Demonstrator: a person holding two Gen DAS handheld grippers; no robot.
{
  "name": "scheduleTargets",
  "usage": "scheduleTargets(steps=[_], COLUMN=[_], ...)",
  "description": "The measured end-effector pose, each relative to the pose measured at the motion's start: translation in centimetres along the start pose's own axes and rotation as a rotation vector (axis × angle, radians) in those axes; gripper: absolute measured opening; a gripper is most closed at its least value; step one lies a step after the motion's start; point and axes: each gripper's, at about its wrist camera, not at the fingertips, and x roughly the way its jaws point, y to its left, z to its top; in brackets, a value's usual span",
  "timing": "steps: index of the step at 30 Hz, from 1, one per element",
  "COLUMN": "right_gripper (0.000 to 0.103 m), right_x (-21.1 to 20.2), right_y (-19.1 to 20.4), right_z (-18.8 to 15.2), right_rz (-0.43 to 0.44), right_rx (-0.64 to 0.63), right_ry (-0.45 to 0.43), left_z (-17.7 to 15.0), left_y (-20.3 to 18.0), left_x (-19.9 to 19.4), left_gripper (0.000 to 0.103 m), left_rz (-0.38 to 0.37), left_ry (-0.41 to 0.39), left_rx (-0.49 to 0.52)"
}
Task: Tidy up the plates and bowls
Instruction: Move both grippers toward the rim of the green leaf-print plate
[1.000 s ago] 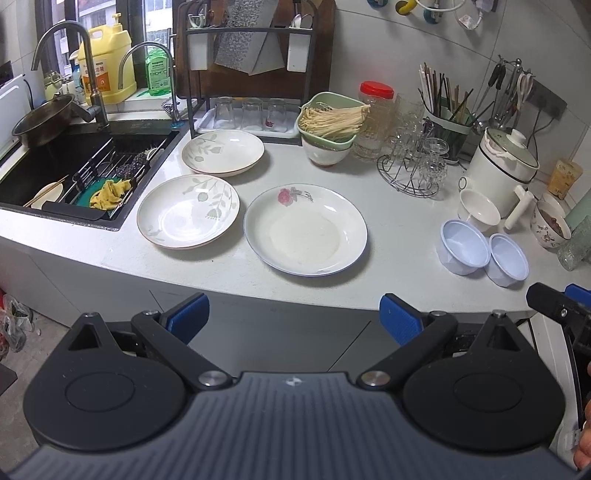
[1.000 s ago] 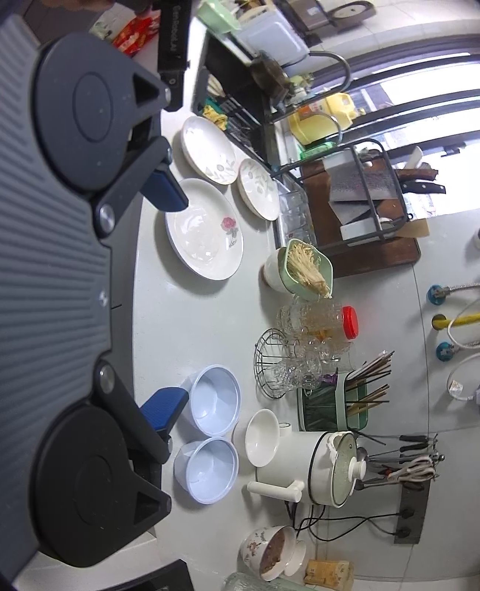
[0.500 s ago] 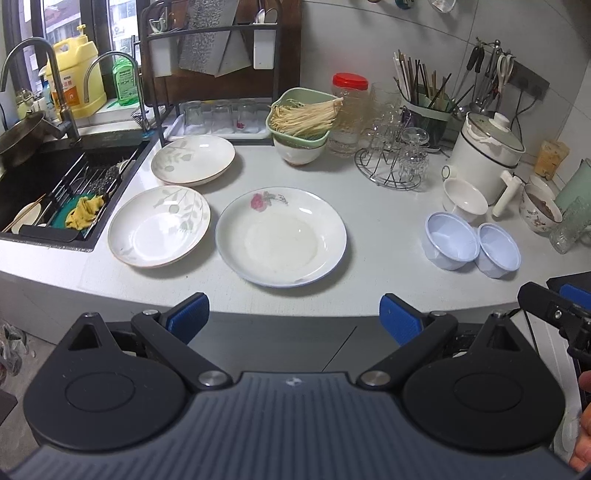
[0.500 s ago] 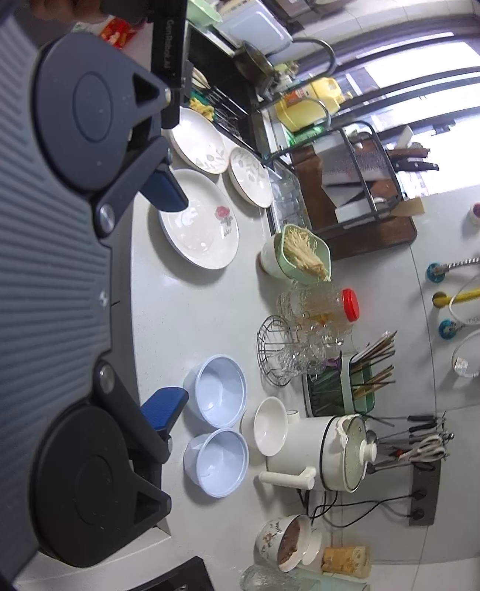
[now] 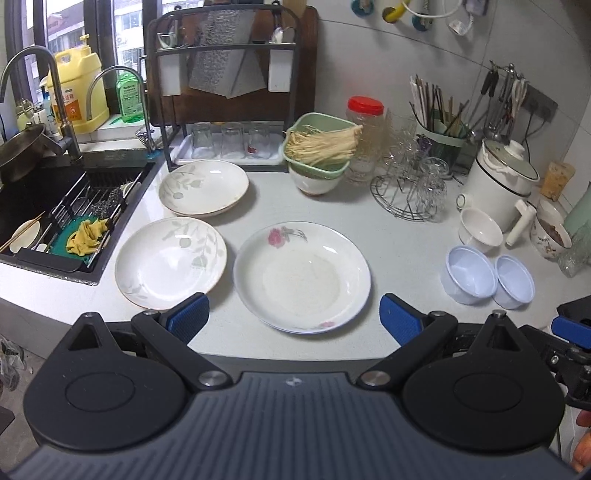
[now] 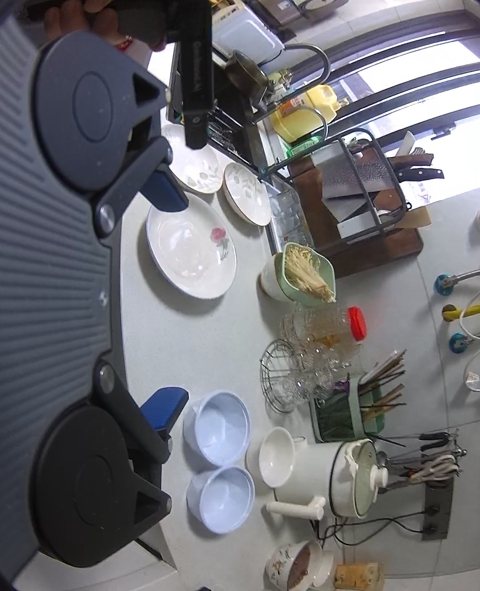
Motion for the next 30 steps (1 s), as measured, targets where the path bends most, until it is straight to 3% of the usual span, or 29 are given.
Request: scheduleTargets(steps=[7,17,30], right_gripper=[0.102,0.099,0.099], right_x=[3.1,9.4,16.9], right_y=[4.0,10.3,16.9], right_z=[0.7,1.3,2.1], right_rz=[0.022,0.061,0.127], right_rx=[-0.075,-0.076,-0.098], right_ry=[0.059,0.113,0.189], left_z=[0.6,3.5,6.8], left_y=[6.1,14.5,20.8], left_x=[1.7,6.0,11.7], left_gripper=[0.1,0.1,0.1], left_rz=[0.041,0.048,0.022], left_ry=[0.058,0.095,0.113], left_rx=[-0.063,-0.095,-0.099])
